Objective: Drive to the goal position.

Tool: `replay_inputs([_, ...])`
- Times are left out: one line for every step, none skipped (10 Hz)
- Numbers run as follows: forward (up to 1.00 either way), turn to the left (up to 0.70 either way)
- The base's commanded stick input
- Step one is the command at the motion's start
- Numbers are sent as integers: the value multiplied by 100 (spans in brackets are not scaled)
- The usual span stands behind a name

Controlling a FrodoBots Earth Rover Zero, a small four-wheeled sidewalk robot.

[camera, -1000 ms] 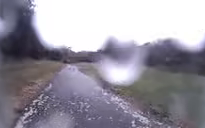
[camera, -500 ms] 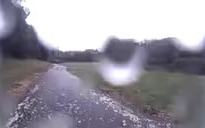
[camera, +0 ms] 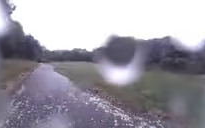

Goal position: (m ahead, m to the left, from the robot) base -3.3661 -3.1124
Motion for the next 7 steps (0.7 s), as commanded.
replay_inputs([0,-70])
replay_inputs([0,-70])
replay_inputs([0,-70])
replay_inputs([0,-70])
replay_inputs([0,-70])
replay_inputs([0,-70])
replay_inputs([0,-70])
